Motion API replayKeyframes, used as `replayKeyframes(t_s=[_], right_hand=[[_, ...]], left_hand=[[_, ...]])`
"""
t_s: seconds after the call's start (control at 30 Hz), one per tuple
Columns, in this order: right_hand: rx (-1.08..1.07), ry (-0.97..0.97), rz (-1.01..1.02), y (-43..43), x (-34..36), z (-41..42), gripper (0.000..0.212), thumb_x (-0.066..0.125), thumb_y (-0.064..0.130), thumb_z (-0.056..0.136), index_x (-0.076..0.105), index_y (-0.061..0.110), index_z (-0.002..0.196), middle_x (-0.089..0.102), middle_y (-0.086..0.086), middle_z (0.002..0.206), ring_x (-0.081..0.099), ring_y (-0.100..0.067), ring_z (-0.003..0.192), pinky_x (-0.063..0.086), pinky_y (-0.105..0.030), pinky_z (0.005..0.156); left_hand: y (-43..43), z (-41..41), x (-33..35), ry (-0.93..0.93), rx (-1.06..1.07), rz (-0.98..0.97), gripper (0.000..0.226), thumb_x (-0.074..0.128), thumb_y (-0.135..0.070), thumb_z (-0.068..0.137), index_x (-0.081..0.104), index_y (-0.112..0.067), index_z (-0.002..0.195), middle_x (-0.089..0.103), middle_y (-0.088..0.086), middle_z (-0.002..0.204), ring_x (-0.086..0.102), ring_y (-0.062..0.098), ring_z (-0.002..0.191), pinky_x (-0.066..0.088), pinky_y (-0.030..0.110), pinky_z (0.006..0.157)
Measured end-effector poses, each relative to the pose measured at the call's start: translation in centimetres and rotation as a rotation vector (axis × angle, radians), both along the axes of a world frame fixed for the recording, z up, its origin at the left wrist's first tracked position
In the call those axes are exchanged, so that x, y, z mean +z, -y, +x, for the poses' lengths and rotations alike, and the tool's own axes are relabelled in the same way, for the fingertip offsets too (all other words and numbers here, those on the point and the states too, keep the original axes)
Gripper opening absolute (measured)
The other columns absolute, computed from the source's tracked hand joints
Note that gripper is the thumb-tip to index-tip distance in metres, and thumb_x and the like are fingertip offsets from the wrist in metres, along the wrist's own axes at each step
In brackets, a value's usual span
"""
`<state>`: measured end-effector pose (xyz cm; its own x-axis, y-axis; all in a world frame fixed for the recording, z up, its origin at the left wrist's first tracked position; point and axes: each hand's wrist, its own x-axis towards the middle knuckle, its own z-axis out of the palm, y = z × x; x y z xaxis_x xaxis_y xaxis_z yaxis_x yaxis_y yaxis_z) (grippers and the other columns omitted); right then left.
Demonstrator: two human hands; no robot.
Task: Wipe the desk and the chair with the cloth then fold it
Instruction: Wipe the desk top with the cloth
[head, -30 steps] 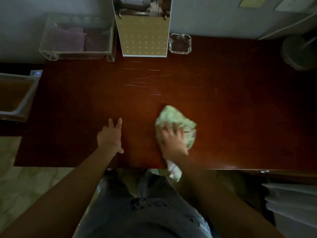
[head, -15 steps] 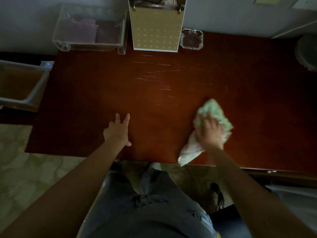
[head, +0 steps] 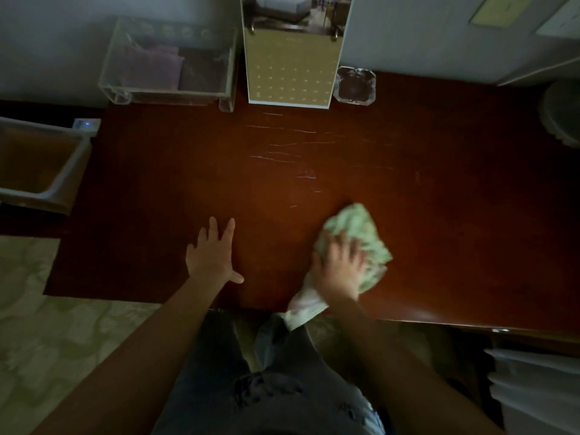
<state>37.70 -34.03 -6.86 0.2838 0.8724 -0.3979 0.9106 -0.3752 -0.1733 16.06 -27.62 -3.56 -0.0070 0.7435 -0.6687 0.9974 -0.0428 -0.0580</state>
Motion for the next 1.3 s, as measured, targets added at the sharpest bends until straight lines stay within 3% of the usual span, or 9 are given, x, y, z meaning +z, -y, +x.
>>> replayKeyframes(t_s=[0.13,0.27,0.37,0.6,0.77,0.87,1.03,1.17,1.3], right_hand=[[0.680,-0.093,-0.043,-2.5,0.6,-9.4,0.073,0.049,0.034,0.092,0.007,0.024,0.151,-0.001,-0.004,0.159,-0.008,-0.035,0.144,-0.009,-0.055,0.112],[0.789,-0.142,0.001,-5.3,0.3,-11.9,0.064,0.049,0.035,0.092,0.020,0.029,0.148,0.004,-0.001,0.159,-0.005,-0.029,0.145,-0.008,-0.050,0.114],[0.554,-0.086,0.040,-7.9,0.0,-8.6,0.058,0.038,0.037,0.097,0.014,0.030,0.150,0.003,-0.002,0.159,0.003,-0.030,0.145,0.001,-0.049,0.115],[-0.445,0.076,0.136,-8.2,-0.2,3.7,0.061,0.028,0.050,0.091,0.028,0.025,0.147,0.018,-0.006,0.157,0.019,-0.033,0.141,0.014,-0.048,0.113],[-0.591,0.064,0.112,-8.1,0.2,2.3,0.053,0.033,0.041,0.099,0.025,0.024,0.148,0.017,-0.005,0.157,0.013,-0.034,0.142,0.009,-0.049,0.114],[-0.351,0.092,0.042,-9.4,0.1,-3.4,0.054,0.030,0.040,0.099,0.021,0.024,0.149,0.011,-0.003,0.159,0.005,-0.033,0.145,0.001,-0.049,0.115],[0.470,-0.044,-0.025,-11.0,0.3,-14.8,0.056,0.029,0.032,0.098,0.010,0.026,0.151,0.013,-0.004,0.158,0.002,-0.035,0.145,-0.011,-0.053,0.109],[0.449,-0.007,0.047,-11.3,0.2,-16.7,0.057,0.032,0.045,0.092,0.031,0.023,0.145,0.041,0.001,0.147,0.043,-0.024,0.133,0.034,-0.046,0.108],[0.444,0.037,0.069,-11.8,0.1,-14.3,0.060,0.037,0.056,0.087,0.049,0.022,0.134,0.044,-0.006,0.144,0.048,-0.024,0.127,0.039,-0.038,0.103]], left_hand=[[0.7,-1.7,-0.8,0.032,0.080,0.036,0.128,0.071,-0.063,0.067,-0.020,-0.023,0.148,-0.019,0.011,0.156,-0.006,0.030,0.145,0.018,0.050,0.114],[0.7,-3.2,-1.3,0.031,0.067,0.065,0.127,0.065,-0.070,0.067,-0.021,-0.021,0.147,-0.021,0.009,0.156,-0.007,0.030,0.145,0.015,0.053,0.114],[-1.2,-4.3,-1.0,0.041,0.042,0.021,0.133,0.064,-0.076,0.061,-0.024,-0.024,0.146,-0.022,0.011,0.155,-0.005,0.033,0.144,0.012,0.054,0.113],[-8.1,-5.5,-0.1,0.050,0.012,0.020,0.131,0.072,-0.067,0.062,-0.019,-0.027,0.147,-0.015,0.015,0.156,0.001,0.035,0.144,0.014,0.052,0.116],[-12.9,-6.4,0.3,0.014,-0.037,0.030,0.135,0.074,-0.067,0.058,-0.017,-0.025,0.148,-0.013,0.016,0.156,0.003,0.034,0.144,0.016,0.051,0.115],[-14.6,-6.4,0.4,-0.004,-0.059,-0.022,0.143,0.076,-0.068,0.053,-0.025,-0.025,0.145,-0.020,0.018,0.154,-0.003,0.037,0.144,0.012,0.052,0.115],[-17.1,-5.8,0.2,0.024,-0.072,0.006,0.139,0.078,-0.063,0.056,-0.020,-0.026,0.147,-0.015,0.021,0.154,0.005,0.040,0.141,0.020,0.048,0.113],[-18.7,-6.3,0.3,-0.003,-0.132,0.026,0.137,0.079,-0.060,0.057,-0.019,-0.027,0.147,-0.013,0.018,0.155,0.007,0.036,0.141,0.019,0.048,0.114],[-19.1,-6.5,0.2,0.010,-0.119,-0.004,0.143,0.080,-0.062,0.053,-0.023,-0.027,0.146,-0.018,0.018,0.154,-0.002,0.038,0.143,0.013,0.051,0.115]])
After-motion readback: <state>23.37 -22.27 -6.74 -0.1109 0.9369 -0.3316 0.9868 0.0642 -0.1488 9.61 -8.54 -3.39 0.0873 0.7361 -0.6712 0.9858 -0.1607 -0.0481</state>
